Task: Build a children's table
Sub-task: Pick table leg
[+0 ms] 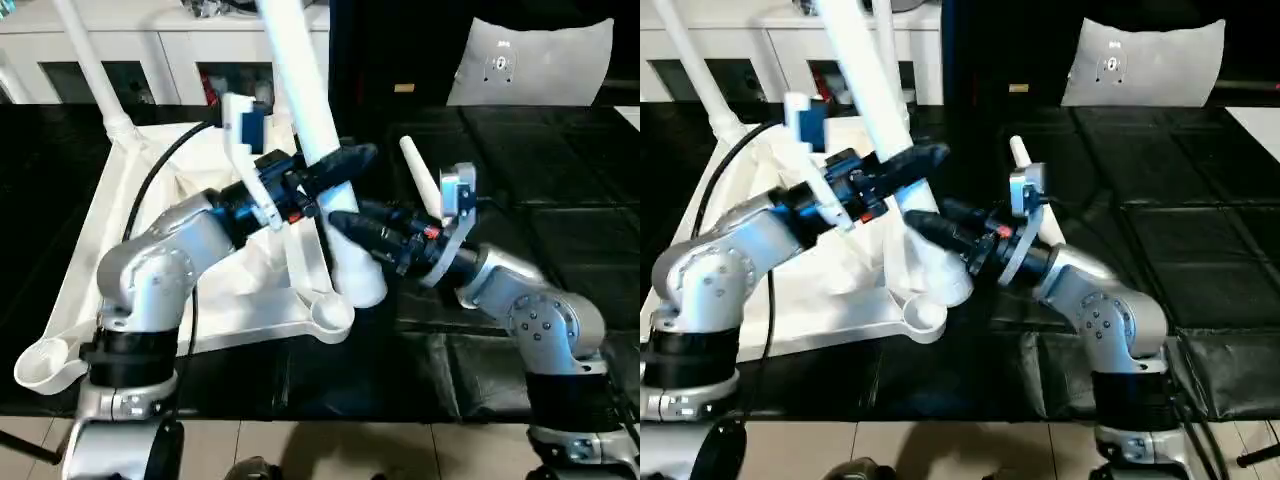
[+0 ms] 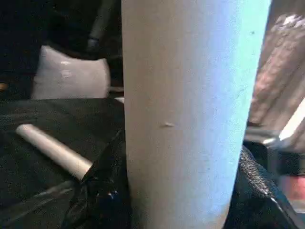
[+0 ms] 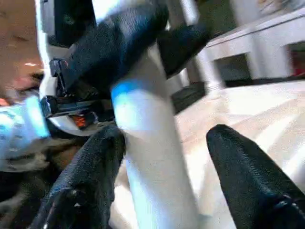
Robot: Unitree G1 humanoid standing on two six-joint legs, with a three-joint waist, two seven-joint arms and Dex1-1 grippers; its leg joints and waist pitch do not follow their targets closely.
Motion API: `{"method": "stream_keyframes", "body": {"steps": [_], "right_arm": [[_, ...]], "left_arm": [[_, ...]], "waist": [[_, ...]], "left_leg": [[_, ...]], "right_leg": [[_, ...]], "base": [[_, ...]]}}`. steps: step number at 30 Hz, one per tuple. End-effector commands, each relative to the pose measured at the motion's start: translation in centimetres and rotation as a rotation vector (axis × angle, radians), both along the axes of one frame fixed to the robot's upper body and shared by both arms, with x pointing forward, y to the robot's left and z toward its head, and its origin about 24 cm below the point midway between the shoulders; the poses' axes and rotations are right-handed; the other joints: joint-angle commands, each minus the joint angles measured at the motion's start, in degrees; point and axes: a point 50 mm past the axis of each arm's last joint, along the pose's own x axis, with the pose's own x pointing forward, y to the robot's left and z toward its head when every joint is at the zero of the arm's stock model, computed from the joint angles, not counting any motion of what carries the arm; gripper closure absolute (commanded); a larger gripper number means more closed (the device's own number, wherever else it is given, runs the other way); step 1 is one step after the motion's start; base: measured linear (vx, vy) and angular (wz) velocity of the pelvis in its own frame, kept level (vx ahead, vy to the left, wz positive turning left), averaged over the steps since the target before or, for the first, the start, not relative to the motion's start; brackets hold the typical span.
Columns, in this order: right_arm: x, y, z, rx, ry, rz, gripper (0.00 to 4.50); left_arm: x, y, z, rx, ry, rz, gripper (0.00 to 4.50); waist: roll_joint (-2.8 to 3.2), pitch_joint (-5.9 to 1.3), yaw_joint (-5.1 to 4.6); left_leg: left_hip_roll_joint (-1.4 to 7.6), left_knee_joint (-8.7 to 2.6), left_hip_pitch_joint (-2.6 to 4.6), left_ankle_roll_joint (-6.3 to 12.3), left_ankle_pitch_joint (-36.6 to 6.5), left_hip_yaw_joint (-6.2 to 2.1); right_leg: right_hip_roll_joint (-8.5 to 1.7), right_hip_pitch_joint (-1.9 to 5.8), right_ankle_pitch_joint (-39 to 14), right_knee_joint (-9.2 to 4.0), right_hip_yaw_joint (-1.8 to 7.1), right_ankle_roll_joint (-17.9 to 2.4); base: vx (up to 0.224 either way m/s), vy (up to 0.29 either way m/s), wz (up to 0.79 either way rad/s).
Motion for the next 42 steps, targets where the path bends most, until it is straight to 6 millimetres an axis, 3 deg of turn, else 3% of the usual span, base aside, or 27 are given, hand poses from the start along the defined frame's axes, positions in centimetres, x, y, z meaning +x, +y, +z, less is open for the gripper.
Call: {"method": "stream_keyframes", "body": {"steps": [1,8,10,20,42], "right_arm": [[0.3,-0.2,0.4,-0.051,-0.048,-0.045,1.09],[0.4,0.3,-0.6,-0.343,-0.158,-0.128,0.46],[0.4,0.5,-1.0,-0.363,-0.113,-0.146,0.25],[1.1,3.1,-1.7,-0.375,-0.05,-0.209,0.22],[1.6,4.3,-2.7,-0.386,0.018,-0.196,2.09]], "left_arm": [[0.3,-0.3,0.6,0.06,-0.041,0.051,2.66],[0.9,-1.1,1.0,0.148,-0.052,0.169,2.66],[0.8,-1.4,1.0,0.173,-0.065,0.178,2.66],[0.9,-3.2,1.0,0.261,-0.101,0.215,2.66],[0.5,-4.5,1.3,0.263,-0.115,0.172,2.66]], "waist": [[-0.1,-4.75,-0.13],[-0.33,-4.74,-0.21],[-0.34,-4.65,-0.3],[-0.26,-4.73,-0.64],[-0.39,-4.69,-1.19]], "left_leg": [[3.11,-3.87,0.75,0.94,-1.89,-0.88],[3.06,-3.72,0.66,1.26,-1.42,-0.85],[2.99,-3.75,0.67,1.67,-2.13,-0.81],[3.09,-3.77,0.65,1.43,-2.33,-0.89],[3.08,-3.75,0.57,1.74,-2.39,-0.86]], "right_leg": [[-4.57,3.26,-1.51,-3.82,2.73,-12.67],[-4.5,3.31,-1.52,-3.73,2.73,-13.25],[-4.48,3.26,-2.3,-3.92,2.81,-13.25],[-4.54,3.16,-1.39,-3.81,2.8,-13.85],[-4.58,3.29,-0.97,-3.79,2.83,-14.12]], "base": [[0.0,0.0,0.0],[0.0,0.0,0.0],[0.0,0.0,0.0],[0.0,0.0,0.0],[0.0,0.0,0.0]]}}
